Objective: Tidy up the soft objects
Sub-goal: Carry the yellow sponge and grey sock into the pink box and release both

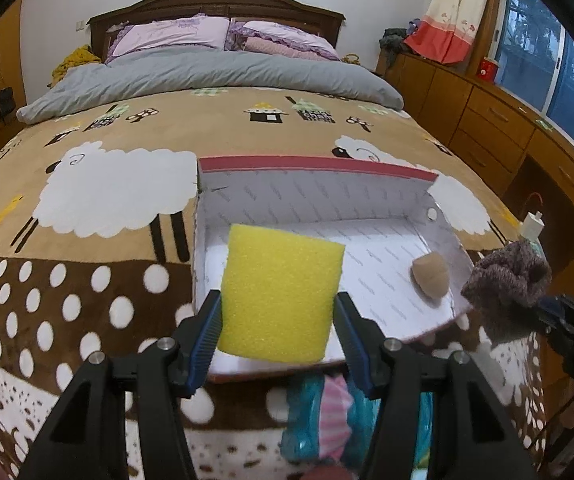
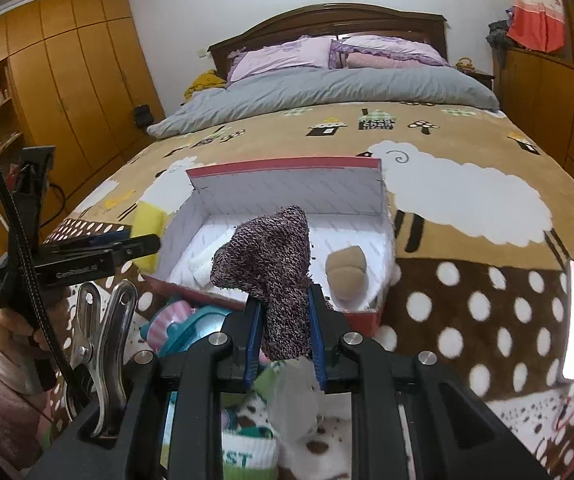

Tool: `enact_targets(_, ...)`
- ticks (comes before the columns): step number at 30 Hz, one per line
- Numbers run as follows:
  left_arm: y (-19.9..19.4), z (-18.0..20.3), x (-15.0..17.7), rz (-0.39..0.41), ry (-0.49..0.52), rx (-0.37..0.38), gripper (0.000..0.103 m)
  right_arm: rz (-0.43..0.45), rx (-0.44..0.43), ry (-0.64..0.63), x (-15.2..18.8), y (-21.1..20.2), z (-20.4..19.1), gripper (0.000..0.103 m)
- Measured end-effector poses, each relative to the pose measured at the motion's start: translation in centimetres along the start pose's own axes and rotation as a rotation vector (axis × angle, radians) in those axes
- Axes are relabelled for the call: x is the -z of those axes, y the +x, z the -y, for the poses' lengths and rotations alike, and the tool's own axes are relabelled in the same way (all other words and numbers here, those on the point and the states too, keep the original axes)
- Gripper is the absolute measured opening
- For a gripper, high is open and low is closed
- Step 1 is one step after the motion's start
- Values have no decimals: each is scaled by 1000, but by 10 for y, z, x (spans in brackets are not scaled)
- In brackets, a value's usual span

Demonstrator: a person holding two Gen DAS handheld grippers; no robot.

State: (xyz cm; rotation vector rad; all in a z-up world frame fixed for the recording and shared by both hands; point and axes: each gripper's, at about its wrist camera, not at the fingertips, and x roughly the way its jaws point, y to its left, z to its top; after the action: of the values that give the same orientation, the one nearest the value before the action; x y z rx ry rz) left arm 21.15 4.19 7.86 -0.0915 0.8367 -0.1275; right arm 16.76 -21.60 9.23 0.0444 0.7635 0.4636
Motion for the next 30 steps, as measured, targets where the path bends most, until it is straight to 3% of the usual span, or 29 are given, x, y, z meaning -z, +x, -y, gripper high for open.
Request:
enact_targets(13, 53, -9, -25, -2, 6, -32, 59, -68, -65, 7, -19, 59, 11, 22)
enact_targets(23, 95, -9, -28, -40, 56, -7, 59, -128, -14, 37, -14, 91, 17, 22)
enact_targets(30, 96, -6, -28, -32, 82, -14, 60, -152, -3, 39, -15, 100, 15, 22)
